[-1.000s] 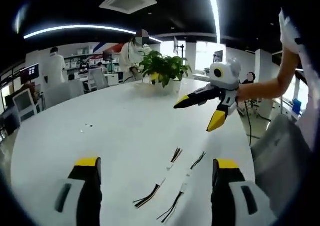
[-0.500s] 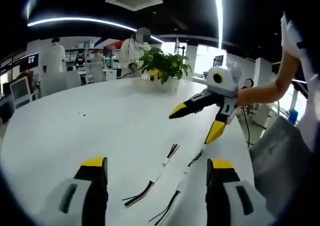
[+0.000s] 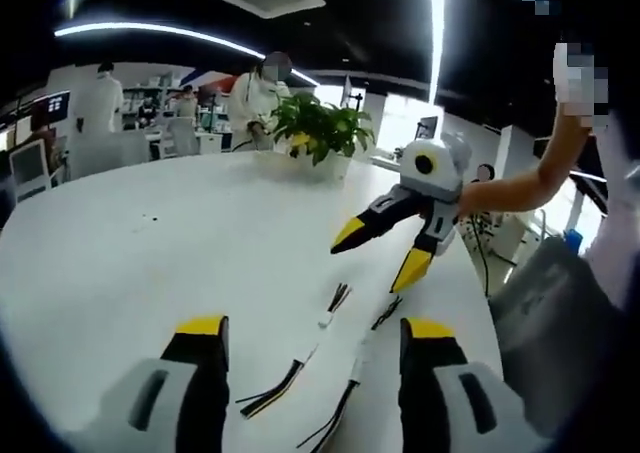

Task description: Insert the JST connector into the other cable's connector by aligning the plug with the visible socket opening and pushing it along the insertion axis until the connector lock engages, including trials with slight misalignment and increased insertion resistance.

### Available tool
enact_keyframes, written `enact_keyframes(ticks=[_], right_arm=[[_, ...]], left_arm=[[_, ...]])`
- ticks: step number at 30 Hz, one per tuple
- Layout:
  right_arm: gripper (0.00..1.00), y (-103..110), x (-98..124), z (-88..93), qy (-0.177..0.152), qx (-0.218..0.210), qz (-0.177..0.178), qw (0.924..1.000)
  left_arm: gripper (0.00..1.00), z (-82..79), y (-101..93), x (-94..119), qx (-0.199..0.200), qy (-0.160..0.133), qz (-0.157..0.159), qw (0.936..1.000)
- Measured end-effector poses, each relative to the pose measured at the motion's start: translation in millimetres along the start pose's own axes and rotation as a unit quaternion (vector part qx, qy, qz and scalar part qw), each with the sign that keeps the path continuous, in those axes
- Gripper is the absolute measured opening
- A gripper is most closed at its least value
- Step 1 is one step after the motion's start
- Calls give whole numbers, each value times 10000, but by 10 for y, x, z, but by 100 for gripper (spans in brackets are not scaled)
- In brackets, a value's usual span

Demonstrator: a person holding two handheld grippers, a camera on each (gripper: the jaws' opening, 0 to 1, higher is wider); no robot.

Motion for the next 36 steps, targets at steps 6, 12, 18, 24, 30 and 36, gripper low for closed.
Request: enact_keyframes(ticks=[6,12,18,24,30,36], right_arm=[[39,16,-43,55,19,56,-156,9999],[35,6,-102,114,80,28,-270,9996],[31,12,-141,135,47,104,-384,9992],[28,23,-190,169,40,179,-474,9987],[25,-27,-232,225,140,82,-464,9988],[17,-43,-246,279,209,58,-524,9984]], left_arm=[[59,65,36,-14,-145,44,87,9998],[54,130,102,-53,-237,88,172,9995],[53,184,110,-83,-245,199,267,9991],[45,231,93,-133,-240,70,413,9988],[43,279,124,-151,-186,28,369,9991],[38,296,143,-160,-225,10,416,9989]])
Point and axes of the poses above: the point that each gripper's makers call its tool centre point, and the gripper's own axes: x roughly backward along the fingers, y roughly to its left, z roughly out of its underside, the point moved 7 cm from there along x, roughly backward along the fingers, and after that the axes turned 15 degrees about z, right-handed, at the moved point
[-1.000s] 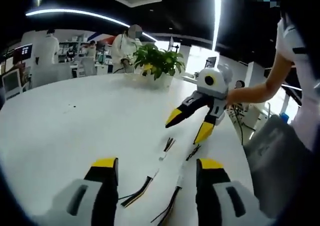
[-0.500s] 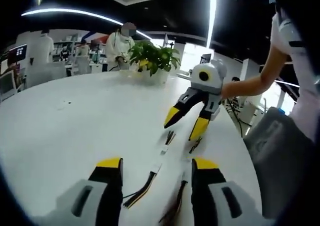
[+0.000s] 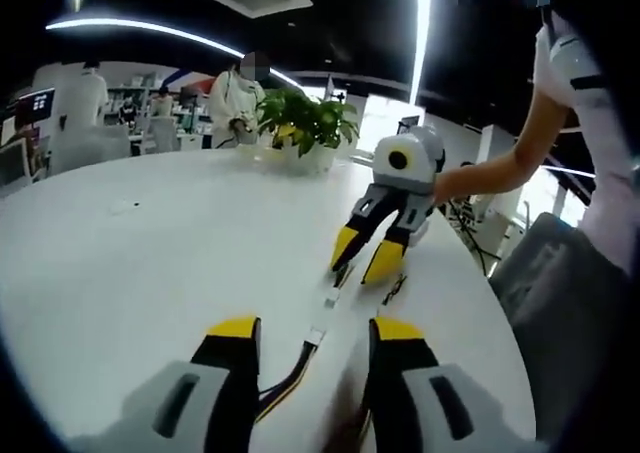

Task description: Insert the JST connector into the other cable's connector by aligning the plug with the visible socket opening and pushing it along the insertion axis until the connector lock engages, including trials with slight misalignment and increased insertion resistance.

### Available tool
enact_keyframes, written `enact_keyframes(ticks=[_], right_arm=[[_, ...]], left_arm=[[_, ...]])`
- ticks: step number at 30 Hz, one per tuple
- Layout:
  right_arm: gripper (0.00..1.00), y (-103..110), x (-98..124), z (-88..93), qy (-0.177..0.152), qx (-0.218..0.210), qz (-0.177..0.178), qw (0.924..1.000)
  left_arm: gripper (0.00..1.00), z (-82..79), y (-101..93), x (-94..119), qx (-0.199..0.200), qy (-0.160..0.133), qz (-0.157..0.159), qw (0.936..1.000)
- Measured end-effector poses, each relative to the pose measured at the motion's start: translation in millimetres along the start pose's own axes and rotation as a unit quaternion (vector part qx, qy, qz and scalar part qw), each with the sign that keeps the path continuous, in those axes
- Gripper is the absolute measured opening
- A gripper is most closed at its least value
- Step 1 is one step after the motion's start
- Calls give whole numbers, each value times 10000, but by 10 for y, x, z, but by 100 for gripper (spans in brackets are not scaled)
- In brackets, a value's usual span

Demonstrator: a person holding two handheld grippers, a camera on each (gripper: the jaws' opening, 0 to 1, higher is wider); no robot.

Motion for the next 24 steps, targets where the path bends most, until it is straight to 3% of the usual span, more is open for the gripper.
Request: enact_keyframes(ticks=[10,24], right_arm=[[15,-16,-51,-12,-87,193,-151,9997],[12,-51,-117,-12,21,440,-340,9985]], left_arm=[[24,49,29,-41,3,-77,208,9998],[20,67,99,-49,-227,-61,182,9996]])
Point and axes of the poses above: the point that each gripper's makers call its tool centre point, and the gripper's own axes: x roughly backward along the fingers, y roughly to its left, z roughly out of its underside, the point moved 7 cm from there along x, roughly backward along the fingers, and after that the axes turned 15 degrees about z, right-handed, at the moved point
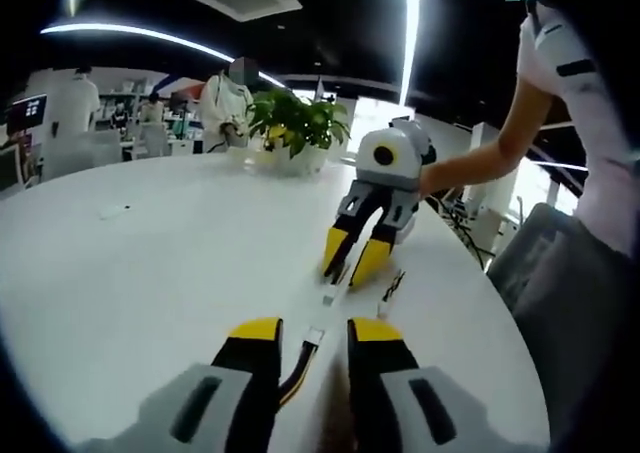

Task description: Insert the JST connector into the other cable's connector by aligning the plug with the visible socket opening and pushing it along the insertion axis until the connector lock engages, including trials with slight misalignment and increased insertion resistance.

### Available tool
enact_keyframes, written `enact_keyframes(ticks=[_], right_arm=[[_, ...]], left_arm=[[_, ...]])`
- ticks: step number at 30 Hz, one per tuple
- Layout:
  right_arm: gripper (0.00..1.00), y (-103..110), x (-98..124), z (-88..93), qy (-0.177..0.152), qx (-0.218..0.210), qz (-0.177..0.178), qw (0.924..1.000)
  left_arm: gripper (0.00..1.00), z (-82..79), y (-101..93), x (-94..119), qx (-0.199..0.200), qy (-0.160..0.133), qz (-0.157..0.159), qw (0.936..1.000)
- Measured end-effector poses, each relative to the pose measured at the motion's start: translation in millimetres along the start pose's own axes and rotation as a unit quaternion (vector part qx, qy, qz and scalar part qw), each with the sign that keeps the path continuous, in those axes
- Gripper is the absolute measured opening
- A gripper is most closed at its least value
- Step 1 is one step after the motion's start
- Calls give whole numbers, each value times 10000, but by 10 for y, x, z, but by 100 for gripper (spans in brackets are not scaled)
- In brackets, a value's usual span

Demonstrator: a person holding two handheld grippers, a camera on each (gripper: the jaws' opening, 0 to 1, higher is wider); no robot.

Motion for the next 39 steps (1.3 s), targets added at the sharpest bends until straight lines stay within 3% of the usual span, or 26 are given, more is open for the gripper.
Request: enact_keyframes(ticks=[11,25,39], right_arm=[[11,10,-82,25,180,597,-189,9979],[8,-2,-108,8,190,834,-244,9960],[5,-13,-121,1,145,832,-241,9961]], left_arm=[[14,40,29,-2,-305,216,26,9993],[7,93,50,-28,-563,461,98,9973],[5,113,-5,-68,-645,412,168,9969]])
Point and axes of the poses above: the point that each gripper's makers call its tool centre point, and the gripper's own axes: x roughly backward along the fingers, y roughly to its left, z roughly out of its underside, the point moved 7 cm from there along x, roughly backward along the fingers, and after that the axes turned 15 degrees about z, right-handed, at the moved point
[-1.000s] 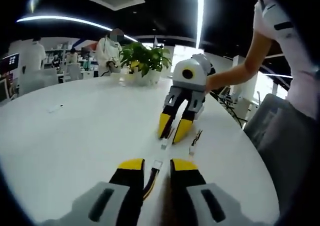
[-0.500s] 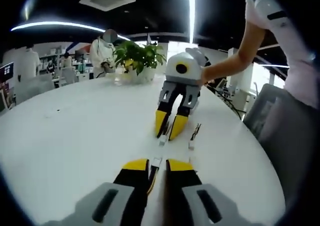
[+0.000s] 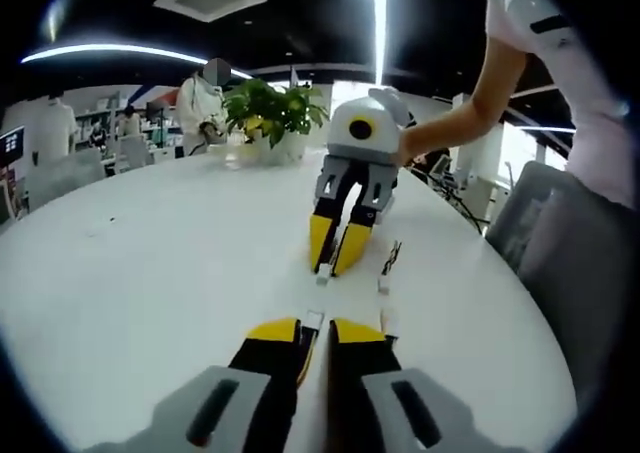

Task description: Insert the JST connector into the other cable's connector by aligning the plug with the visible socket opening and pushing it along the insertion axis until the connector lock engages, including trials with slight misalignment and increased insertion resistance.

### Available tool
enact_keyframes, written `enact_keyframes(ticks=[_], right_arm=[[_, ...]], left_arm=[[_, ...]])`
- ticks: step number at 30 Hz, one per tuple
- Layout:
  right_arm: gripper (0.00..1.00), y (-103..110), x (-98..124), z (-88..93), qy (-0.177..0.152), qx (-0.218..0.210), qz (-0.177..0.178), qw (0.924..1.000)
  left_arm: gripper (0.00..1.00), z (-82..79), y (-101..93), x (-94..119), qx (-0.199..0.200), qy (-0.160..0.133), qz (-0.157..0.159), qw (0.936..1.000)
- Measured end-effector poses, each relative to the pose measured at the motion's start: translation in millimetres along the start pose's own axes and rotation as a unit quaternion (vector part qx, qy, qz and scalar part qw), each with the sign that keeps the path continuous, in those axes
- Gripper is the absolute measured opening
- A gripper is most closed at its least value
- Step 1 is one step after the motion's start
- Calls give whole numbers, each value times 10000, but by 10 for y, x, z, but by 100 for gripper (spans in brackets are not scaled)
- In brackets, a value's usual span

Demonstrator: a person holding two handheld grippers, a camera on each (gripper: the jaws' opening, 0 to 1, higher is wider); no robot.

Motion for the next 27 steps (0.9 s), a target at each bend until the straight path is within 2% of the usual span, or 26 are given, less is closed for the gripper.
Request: enact_keyframes(ticks=[14,23,25,27], right_arm=[[5,4,-3,-20,20,34,-8,10000],[4,13,9,-59,1,40,-14,10000],[4,11,21,-82,-5,21,-1,10000],[4,10,39,-110,6,3,-13,10000]], left_arm=[[1,-40,-69,-41,-166,118,43,9998],[0,-52,-44,-30,-30,192,52,9998],[0,-75,-53,-34,32,104,121,9999],[0,-101,-50,-32,17,135,113,9998]])
Point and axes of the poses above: the point that each gripper's makers call its tool centre point, and the gripper's own axes: x roughly backward along the fingers, y roughly to its left, z roughly out of its underside, the point moved 7 cm from there along x, roughly backward along the fingers, and after that the axes turned 15 degrees about z, right-handed, at the moved point
